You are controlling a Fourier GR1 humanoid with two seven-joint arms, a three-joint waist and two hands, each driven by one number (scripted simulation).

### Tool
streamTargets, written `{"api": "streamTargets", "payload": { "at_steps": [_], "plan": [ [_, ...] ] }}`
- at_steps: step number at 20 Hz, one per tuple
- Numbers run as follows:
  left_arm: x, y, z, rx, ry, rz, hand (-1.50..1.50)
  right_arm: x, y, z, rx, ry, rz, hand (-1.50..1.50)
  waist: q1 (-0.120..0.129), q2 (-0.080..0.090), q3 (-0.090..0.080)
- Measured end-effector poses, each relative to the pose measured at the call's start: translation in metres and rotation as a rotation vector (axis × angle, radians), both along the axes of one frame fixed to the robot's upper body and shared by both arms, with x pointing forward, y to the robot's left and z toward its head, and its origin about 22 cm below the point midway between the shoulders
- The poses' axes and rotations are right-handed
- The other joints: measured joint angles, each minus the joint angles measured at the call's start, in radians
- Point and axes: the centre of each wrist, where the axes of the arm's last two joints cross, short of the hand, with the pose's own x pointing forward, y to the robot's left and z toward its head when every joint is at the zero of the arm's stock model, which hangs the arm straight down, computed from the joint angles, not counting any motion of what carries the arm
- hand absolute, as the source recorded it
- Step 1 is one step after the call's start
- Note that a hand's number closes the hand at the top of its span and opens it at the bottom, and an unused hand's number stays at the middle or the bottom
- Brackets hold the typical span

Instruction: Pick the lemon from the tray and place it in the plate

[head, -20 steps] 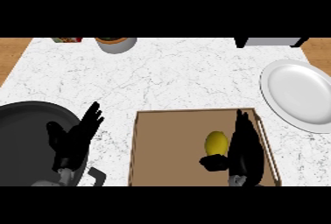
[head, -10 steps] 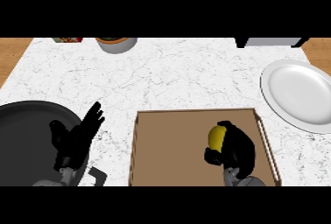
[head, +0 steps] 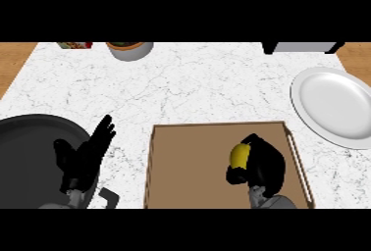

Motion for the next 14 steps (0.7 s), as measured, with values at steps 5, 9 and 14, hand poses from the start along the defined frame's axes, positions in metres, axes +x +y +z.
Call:
{"api": "streamTargets", "payload": {
  "at_steps": [5,9,14],
  "plan": [
    [0.003,-0.003,0.003,-0.008,0.001,-0.014,0.0,0.026,0.011,0.016,-0.068,-0.195,-0.018,1.5,0.013,0.007,0.0],
    [0.01,-0.012,0.009,-0.005,-0.004,-0.046,0.0,0.074,0.015,0.04,-0.129,-0.302,-0.075,1.5,0.047,0.022,-0.002],
    [0.014,-0.017,0.011,0.0,-0.008,-0.067,0.0,0.119,0.018,0.07,-0.232,-0.446,-0.154,1.5,0.067,0.031,-0.004]
  ]
}}
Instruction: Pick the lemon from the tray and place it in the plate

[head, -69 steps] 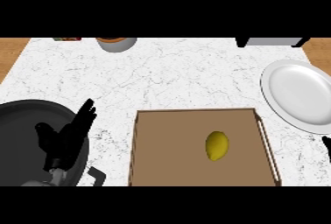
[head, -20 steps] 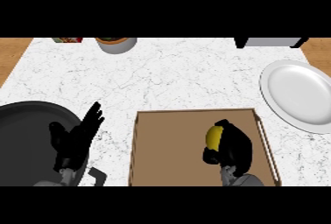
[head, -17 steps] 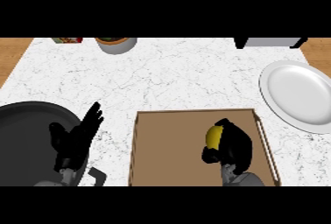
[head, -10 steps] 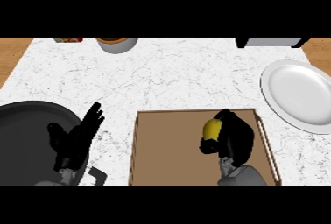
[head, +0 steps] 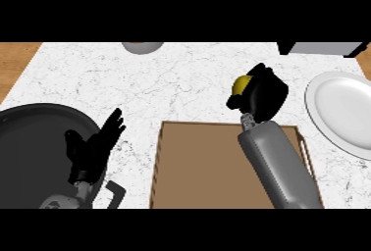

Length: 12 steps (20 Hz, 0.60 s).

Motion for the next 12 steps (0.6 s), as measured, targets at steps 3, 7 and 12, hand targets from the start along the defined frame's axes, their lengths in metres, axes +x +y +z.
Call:
{"api": "streamTargets", "payload": {
  "at_steps": [3,7,12],
  "plan": [
    [0.0,0.0,0.001,-0.006,0.005,-0.002,0.0,0.015,-0.002,0.012,-0.025,-0.091,-0.052,1.5,0.001,-0.001,-0.001],
    [-0.001,0.001,0.0,-0.003,0.003,0.006,0.0,0.029,-0.01,0.025,-0.024,-0.205,-0.119,1.5,-0.004,-0.002,-0.001],
    [-0.004,0.006,-0.002,-0.005,0.015,0.025,0.0,0.037,-0.036,0.027,0.017,-0.333,-0.201,1.5,-0.023,-0.006,0.001]
  ]
}}
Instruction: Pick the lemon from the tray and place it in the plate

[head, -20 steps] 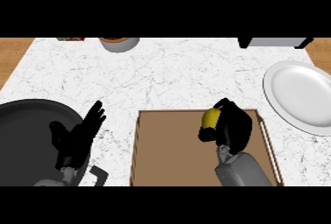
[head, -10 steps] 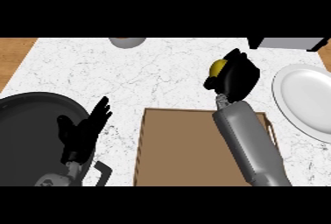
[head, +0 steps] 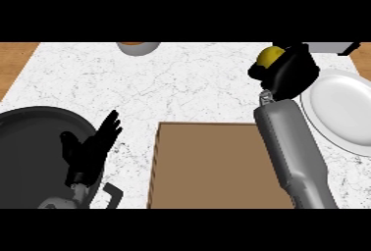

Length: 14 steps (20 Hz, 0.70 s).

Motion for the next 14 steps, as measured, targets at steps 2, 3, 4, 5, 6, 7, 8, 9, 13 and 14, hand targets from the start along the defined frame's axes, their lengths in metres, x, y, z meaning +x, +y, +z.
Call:
{"api": "streamTargets", "payload": {
  "at_steps": [2,3,4,5,6,7,8,9,13,14],
  "plan": [
    [-0.002,0.0,0.0,0.004,0.005,0.01,0.0,-0.001,-0.012,-0.007,0.01,-0.054,-0.023,1.5,-0.007,-0.002,0.0],
    [-0.002,0.0,-0.001,0.009,0.01,0.018,0.0,-0.002,-0.018,-0.012,0.008,-0.071,-0.037,1.5,-0.011,-0.003,0.001],
    [-0.003,0.001,-0.001,0.009,0.009,0.021,0.0,-0.002,-0.027,-0.018,0.006,-0.088,-0.058,1.5,-0.014,-0.004,0.001],
    [-0.004,0.001,-0.001,0.01,0.008,0.026,0.0,-0.002,-0.034,-0.023,0.004,-0.099,-0.075,1.5,-0.016,-0.004,0.001],
    [-0.004,0.001,-0.001,0.014,0.008,0.027,0.0,-0.002,-0.042,-0.028,0.001,-0.106,-0.095,1.5,-0.017,-0.005,0.001],
    [-0.004,0.002,-0.001,0.013,0.012,0.027,0.0,0.0,-0.053,-0.03,0.0,-0.117,-0.117,1.5,-0.019,-0.005,0.001],
    [-0.005,0.001,-0.001,0.012,0.005,0.028,0.0,0.0,-0.063,-0.034,-0.006,-0.122,-0.145,1.5,-0.019,-0.005,0.0],
    [-0.005,0.002,-0.002,0.013,0.006,0.028,0.0,0.0,-0.073,-0.038,-0.01,-0.132,-0.174,1.5,-0.02,-0.005,0.001],
    [-0.006,0.005,-0.004,0.0,0.001,0.027,0.0,-0.005,-0.117,-0.053,-0.012,-0.158,-0.271,1.5,-0.026,-0.008,0.002],
    [-0.005,0.005,-0.004,0.0,0.007,0.026,0.0,-0.007,-0.129,-0.057,-0.01,-0.159,-0.29,1.5,-0.026,-0.008,0.002]
  ]
}}
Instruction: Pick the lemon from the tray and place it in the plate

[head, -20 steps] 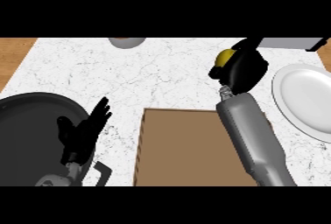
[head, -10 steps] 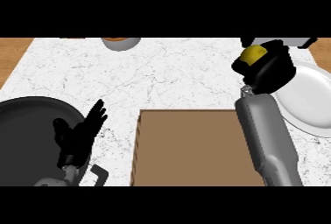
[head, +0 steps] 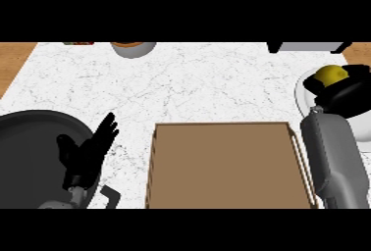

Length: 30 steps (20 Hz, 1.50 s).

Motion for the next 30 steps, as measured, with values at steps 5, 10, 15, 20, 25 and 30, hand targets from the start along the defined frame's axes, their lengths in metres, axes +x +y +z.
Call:
{"api": "streamTargets", "payload": {
  "at_steps": [5,10,15,20,25,30],
  "plan": [
    [-0.001,0.0,-0.001,-0.003,-0.005,0.003,0.0,-0.004,-0.055,-0.004,0.018,-0.03,-0.062,1.5,0.001,-0.001,0.0],
    [0.0,-0.001,-0.002,0.001,-0.012,-0.008,0.0,-0.013,-0.093,-0.015,0.022,-0.041,-0.082,1.5,0.004,-0.001,0.001],
    [0.0,-0.004,-0.001,0.005,-0.014,0.0,0.0,-0.021,-0.121,-0.022,0.176,0.041,-0.147,-1.5,0.007,0.0,0.001],
    [0.001,-0.004,0.0,0.004,-0.011,-0.003,0.0,-0.031,-0.142,-0.027,0.309,0.133,-0.103,-1.5,0.009,0.004,0.002],
    [0.0,-0.005,0.001,0.0,-0.013,-0.006,0.0,-0.038,-0.148,-0.032,0.337,0.068,0.004,-1.5,0.012,0.006,0.002],
    [0.0,-0.002,-0.001,-0.003,-0.005,-0.004,0.0,-0.04,-0.152,-0.022,0.304,-0.122,0.063,-1.5,0.006,0.004,0.004]
  ]
}}
